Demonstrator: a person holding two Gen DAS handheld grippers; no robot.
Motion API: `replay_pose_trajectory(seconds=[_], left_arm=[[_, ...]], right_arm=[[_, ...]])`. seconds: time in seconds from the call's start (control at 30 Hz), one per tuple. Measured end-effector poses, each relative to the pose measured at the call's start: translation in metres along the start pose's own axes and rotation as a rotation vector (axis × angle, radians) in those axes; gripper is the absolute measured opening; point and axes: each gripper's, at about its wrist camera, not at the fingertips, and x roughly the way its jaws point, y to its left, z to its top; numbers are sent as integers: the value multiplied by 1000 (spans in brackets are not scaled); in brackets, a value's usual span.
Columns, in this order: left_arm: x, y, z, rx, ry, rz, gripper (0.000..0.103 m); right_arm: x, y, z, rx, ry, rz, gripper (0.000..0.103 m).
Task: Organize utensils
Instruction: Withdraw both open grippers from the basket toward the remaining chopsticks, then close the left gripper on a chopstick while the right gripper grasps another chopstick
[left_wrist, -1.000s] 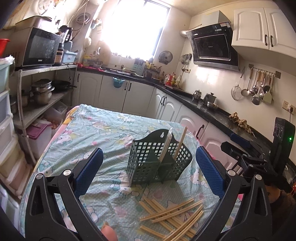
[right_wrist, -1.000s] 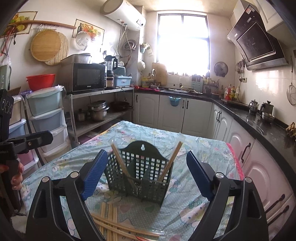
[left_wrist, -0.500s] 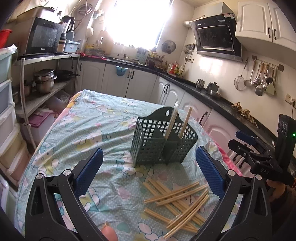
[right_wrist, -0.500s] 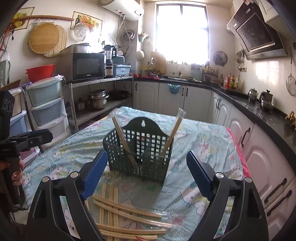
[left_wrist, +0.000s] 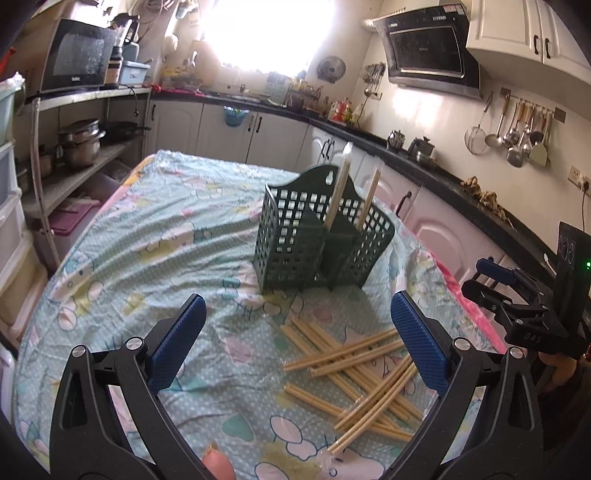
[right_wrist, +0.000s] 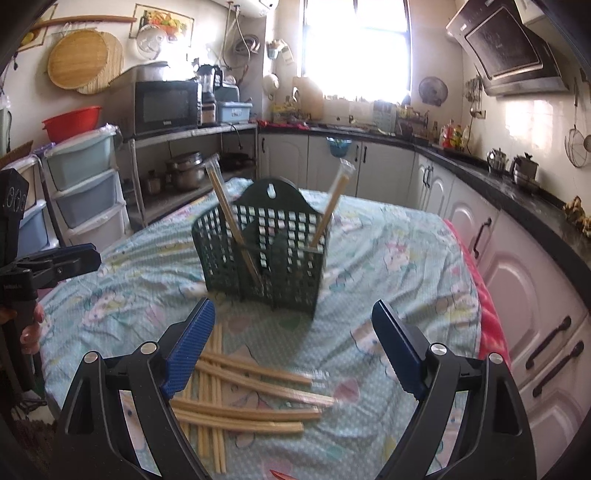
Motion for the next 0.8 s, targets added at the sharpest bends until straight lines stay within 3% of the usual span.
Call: replay_pose_trajectory(seconds=[0.5,0.63,0.8], left_arm=[[26,2,-26,3,105,-30,91],[37,4,-33,-5,142,-42,84],[51,10,-39,-37,191,-60,68]], right_arm=[[15,-9,-57,15,139,-14,81],[26,-18,-68,61,191,2,74],[40,-36,-75,131,241,5,62]])
